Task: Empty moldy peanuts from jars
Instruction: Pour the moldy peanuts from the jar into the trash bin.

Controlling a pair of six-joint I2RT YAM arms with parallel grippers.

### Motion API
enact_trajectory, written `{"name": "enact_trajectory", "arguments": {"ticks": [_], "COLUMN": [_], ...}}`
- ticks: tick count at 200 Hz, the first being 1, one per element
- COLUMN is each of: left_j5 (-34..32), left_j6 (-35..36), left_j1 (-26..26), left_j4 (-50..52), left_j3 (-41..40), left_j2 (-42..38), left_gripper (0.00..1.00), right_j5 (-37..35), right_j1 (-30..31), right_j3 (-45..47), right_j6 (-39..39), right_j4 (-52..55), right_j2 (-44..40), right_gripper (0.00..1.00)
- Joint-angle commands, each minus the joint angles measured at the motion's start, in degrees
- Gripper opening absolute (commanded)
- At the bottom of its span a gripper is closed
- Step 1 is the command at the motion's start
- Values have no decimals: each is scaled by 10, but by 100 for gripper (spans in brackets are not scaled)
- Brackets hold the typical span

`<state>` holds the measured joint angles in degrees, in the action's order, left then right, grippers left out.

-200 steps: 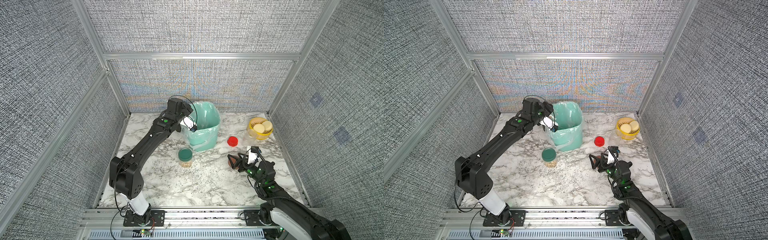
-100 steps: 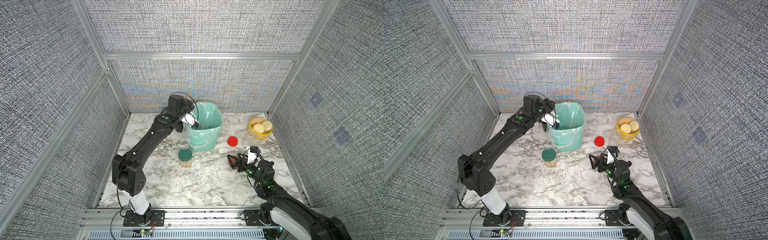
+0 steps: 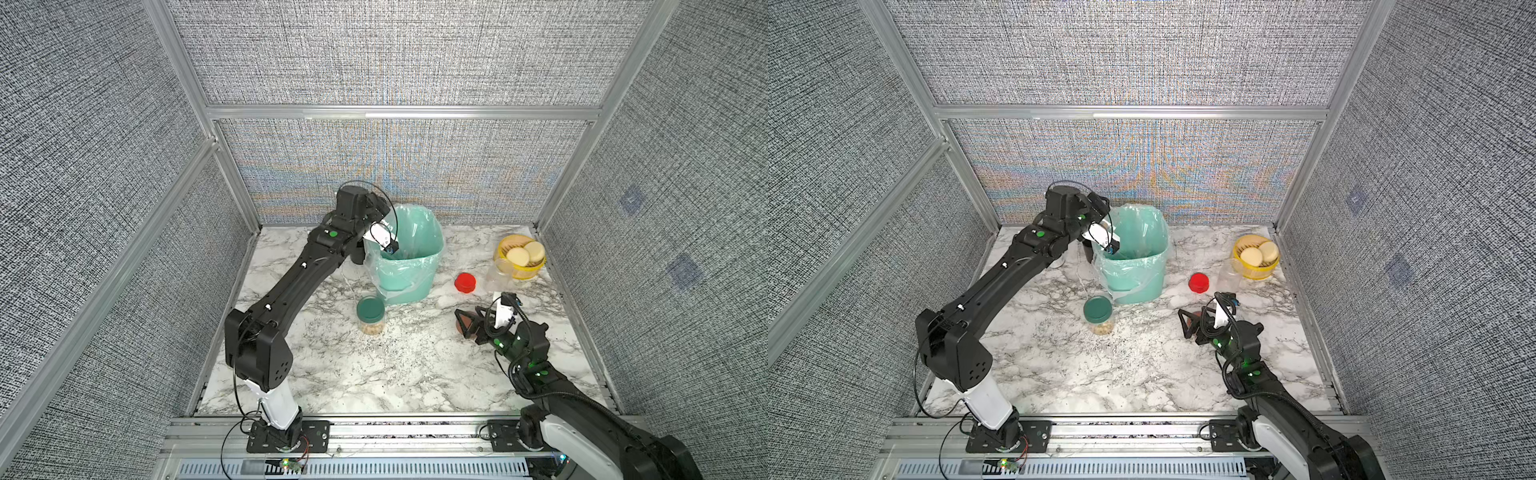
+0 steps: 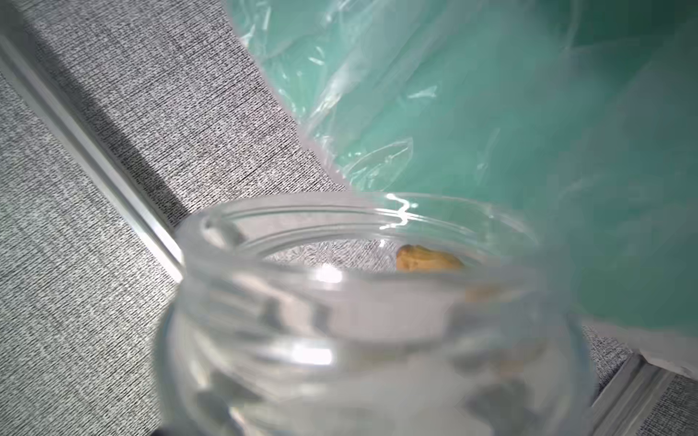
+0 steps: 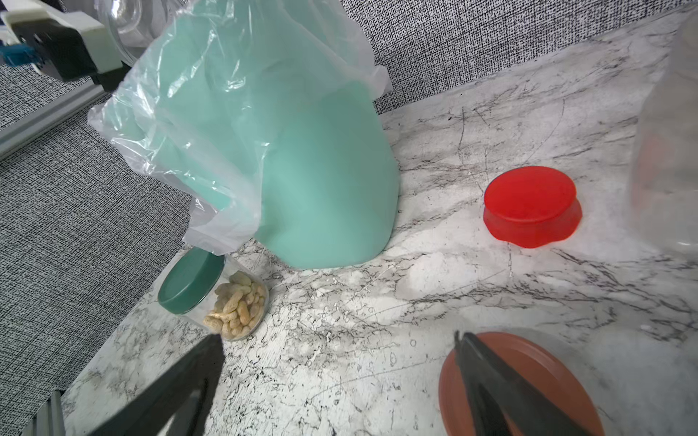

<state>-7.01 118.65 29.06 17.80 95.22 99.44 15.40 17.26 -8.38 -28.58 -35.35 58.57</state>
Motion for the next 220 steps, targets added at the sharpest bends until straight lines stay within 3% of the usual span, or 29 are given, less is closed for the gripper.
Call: {"name": "enact_trajectory", "arguments": {"ticks": [1,20,43,65,99,132,165,220], "left_j5": [-19,-14,9,68,130,172,217,235], "left_j6": [257,242,216,134,-17,-106,-166,-187], "left_j1": [0,-1,-1,3,16,16,14,12], "left_j4": [-18,-31,-30,-35,81,168,219,223], "left_j3": [-43,-32,37,83,180,228,258,243], "left_j2": [-6,2,22,31,42,39,34,29], "left_gripper": [0,0,0,0,0,0,0,0], "right_j5": [0,-3,-10,-8,-2,3,23,47], "right_j1": [0,0,0,0,0,0,0,0], "right_j3": [0,-3,-9,-20,-29,-40,-59,-66], "right_j6": [-5,2,12,15,19,26,31,25], "right_j4": [-35,-23,-14,-13,-11,-6,-3,-14], "right_j2": [-3,-13,-21,-18,-13,-12,-7,15], "right_gripper": [98,98,98,98,98,98,98,98]}}
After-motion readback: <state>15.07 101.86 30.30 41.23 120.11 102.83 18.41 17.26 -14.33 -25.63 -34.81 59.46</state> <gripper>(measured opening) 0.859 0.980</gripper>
